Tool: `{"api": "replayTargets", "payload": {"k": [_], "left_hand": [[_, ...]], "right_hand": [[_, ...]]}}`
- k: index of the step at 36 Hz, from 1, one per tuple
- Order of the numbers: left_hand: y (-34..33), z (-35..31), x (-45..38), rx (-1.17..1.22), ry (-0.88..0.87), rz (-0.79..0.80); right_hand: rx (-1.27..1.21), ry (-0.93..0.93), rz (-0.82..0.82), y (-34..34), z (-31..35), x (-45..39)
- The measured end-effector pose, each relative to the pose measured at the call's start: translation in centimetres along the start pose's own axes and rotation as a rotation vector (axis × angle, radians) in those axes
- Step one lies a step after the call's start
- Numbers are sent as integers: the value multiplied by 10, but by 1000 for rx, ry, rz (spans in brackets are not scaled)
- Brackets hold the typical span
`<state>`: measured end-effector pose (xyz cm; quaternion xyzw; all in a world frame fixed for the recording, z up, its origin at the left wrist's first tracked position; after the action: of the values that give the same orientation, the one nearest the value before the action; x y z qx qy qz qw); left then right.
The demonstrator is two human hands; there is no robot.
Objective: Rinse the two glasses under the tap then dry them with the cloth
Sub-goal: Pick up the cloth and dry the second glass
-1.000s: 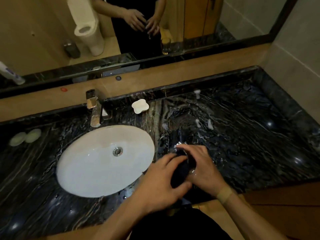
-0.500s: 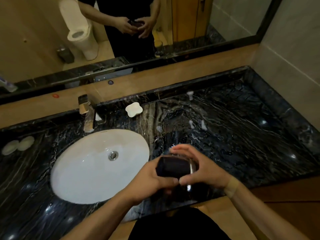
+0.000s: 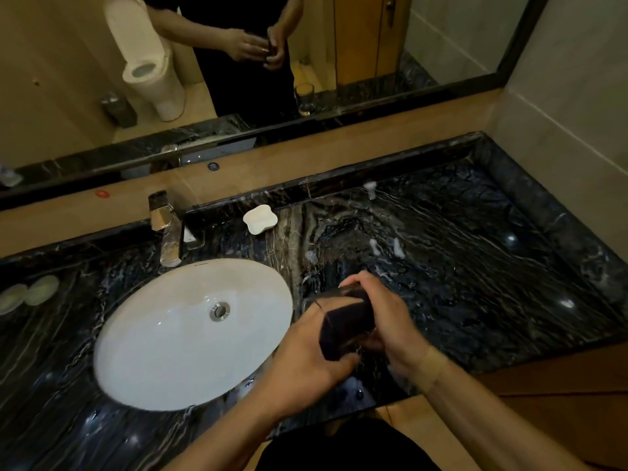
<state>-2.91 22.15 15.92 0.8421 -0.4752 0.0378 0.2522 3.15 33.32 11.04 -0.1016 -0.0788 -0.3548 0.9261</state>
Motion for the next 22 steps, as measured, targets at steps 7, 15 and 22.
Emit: {"api": "replayTargets", "payload": {"k": [7,15,22], "left_hand": [[-14,2,15,-973,-669,19],[17,18,-16,-179,-13,73],[13,17,-13,729,503,198]], "right_hand": [[126,-521,371,-4,-29,10],[-118,-169,315,-16,-13,1],[74,510,92,-11,9,7]]}}
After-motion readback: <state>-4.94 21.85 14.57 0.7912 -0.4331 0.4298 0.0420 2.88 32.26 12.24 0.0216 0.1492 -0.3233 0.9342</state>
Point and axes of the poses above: each hand's wrist, its own x-axis away from the middle knuckle, its own y-axis out of the back of the hand, z = x × y, the point moved 7 cm from there along -x, towards the middle knuckle, and after that the axes turned 14 degrees about y, right-handed, at the moved point
